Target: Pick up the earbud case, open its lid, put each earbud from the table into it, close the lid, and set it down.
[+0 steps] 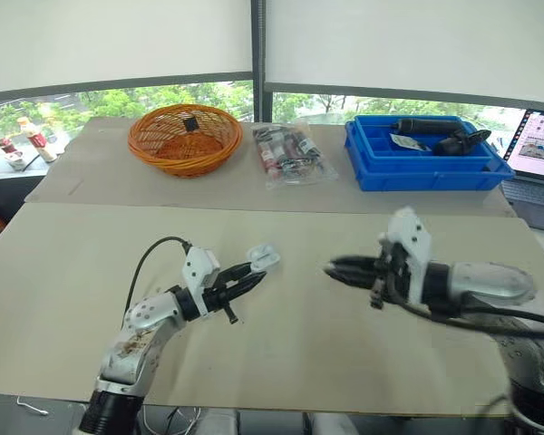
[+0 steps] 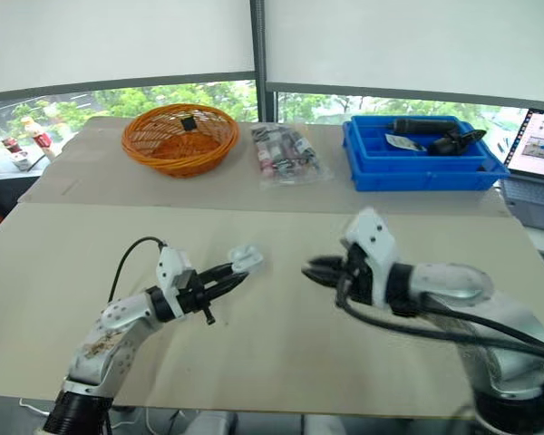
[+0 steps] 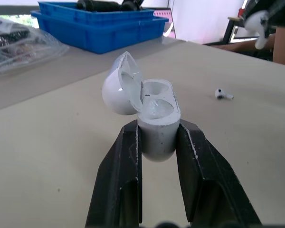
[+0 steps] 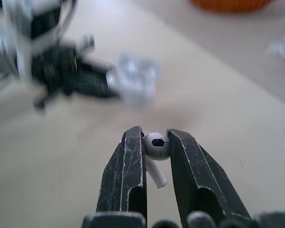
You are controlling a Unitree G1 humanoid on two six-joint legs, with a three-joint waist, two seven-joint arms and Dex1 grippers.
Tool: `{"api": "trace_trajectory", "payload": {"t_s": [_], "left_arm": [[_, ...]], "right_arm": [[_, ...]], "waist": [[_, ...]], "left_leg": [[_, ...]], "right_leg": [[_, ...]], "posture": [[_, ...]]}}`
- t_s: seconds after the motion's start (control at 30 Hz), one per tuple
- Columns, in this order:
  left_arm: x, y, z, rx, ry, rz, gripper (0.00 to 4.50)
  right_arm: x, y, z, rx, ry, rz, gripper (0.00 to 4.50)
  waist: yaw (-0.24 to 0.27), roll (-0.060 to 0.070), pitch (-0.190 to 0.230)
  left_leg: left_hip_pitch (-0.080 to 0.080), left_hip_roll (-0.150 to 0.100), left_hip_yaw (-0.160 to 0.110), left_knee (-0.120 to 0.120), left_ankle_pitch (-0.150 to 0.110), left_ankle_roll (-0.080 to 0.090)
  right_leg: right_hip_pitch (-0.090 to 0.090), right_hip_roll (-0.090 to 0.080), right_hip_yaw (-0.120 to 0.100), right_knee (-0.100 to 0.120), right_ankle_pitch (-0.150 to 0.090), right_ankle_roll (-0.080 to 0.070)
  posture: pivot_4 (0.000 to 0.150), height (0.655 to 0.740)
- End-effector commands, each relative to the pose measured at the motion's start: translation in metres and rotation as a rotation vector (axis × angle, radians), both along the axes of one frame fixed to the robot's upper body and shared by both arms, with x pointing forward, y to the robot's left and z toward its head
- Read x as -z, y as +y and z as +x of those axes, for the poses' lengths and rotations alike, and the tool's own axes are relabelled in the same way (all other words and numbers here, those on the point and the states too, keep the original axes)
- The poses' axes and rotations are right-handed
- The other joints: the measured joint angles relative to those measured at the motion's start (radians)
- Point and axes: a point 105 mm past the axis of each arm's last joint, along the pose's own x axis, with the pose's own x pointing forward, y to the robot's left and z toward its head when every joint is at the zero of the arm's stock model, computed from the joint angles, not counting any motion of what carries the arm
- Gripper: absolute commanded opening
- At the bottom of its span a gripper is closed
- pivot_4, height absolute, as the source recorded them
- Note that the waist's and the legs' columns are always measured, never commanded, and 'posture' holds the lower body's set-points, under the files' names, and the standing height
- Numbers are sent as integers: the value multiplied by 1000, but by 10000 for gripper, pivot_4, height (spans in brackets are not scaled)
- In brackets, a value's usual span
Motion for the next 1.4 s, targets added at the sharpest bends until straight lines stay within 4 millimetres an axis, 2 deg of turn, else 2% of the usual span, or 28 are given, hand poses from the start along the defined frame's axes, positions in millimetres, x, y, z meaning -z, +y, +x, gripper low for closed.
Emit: {"api": "trace_trajectory", "payload": {"t_s": [0.03,0.07,0.2,0.4,0.67,0.8,1.4], "left_arm": [[-8,-8,4,2,-31,-26,5071],[-9,-10,6,-2,-32,-35,5072],[-11,-16,10,-6,-41,-51,5072],[-18,-19,17,-15,-62,-72,5072],[-19,-18,19,-17,-70,-77,5072],[-21,-18,19,-16,-71,-77,5071],[-23,-16,20,-22,-78,-74,5072]], "right_arm": [[-22,10,11,98,-101,199,3408],[-25,17,12,107,-130,256,3408],[-19,43,11,87,-102,376,3408],[-9,60,21,127,-95,445,3408],[2,61,36,195,-125,440,3408],[14,62,36,195,-116,413,3408],[39,71,37,205,-108,338,3408]], "waist": [[3,1,0],[2,1,0],[-3,2,0],[-13,2,0],[-27,2,0],[-27,2,0],[-28,2,0]], "left_leg": [[-1,0,-1,0,0,0],[-1,-1,-2,0,0,-1],[-2,-1,-4,0,0,-1],[-2,-1,-5,0,1,-2],[-2,-1,-6,-1,1,-2],[-2,-1,-6,-1,1,-2],[-3,-1,-7,-1,1,-2]], "right_leg": [[0,0,-1,0,0,0],[-1,-1,-2,0,0,0],[-2,-1,-3,1,0,0],[-2,-1,-4,2,0,-1],[-2,0,-5,1,0,-1],[-2,0,-5,1,0,-1],[-3,0,-6,1,0,-1]], "posture": [[1500,7136],[1500,7136],[1500,7136],[1500,7136],[1500,7136],[1500,7136],[1500,7136]]}}
